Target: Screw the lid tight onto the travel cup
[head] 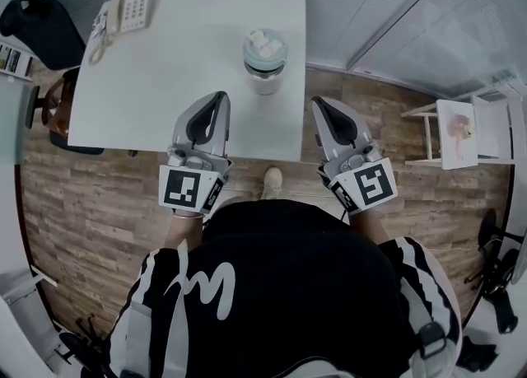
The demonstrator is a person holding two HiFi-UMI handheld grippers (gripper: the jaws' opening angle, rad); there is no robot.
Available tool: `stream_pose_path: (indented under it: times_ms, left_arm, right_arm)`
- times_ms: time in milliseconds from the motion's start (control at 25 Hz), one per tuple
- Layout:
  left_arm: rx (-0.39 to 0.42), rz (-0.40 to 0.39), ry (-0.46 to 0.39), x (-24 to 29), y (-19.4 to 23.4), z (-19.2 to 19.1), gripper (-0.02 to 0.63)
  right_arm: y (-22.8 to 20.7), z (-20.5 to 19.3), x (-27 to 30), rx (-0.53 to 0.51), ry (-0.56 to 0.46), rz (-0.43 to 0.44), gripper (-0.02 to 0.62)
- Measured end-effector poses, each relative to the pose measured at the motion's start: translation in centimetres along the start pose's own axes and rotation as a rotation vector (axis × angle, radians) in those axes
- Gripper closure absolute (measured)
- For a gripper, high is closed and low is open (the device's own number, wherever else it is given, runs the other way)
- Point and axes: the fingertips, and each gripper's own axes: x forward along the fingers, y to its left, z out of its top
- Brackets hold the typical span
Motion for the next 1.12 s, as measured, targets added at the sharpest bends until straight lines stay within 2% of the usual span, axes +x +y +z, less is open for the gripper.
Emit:
stream_pose_path:
  times_ms: [200,680,880,960,1040,1120]
  left_arm:
    - [-0.010,0.015,0.000,1.1,0.9,-0.2,0.604]
    - [-0.026,-0.055,0.029,3.1,3.2,-1.6,0.604]
    - [-0.037,-0.095,0.054,3.7,3.6,-2.6,0.604]
    - [-0.041,-0.134,0.071,4.2,3.2,-3.2,0.547]
    - [-0.038,-0.174,0.088,4.6,2.8,-3.7,0.486]
    - [-0.024,-0.215,0.101,4.9,2.3,-4.3,0.435]
  right_arm:
    - [-1.2,-0.7,1.1,0.003,0.002,0.012,0.595]
    - [-2.1,-0.7,3.7,0.013,0.009,-0.007,0.595]
    - [-2.3,-0.9,4.6,0.077,0.001,-0.009,0.587]
    - [-2.2,-1.0,5.1,0.092,0.002,0.005,0.475]
    - [-2.1,-1.0,5.7,0.090,0.003,0.018,0.467]
    - [-2.1,-0.9,6.4,0.086,0.008,0.035,0.429]
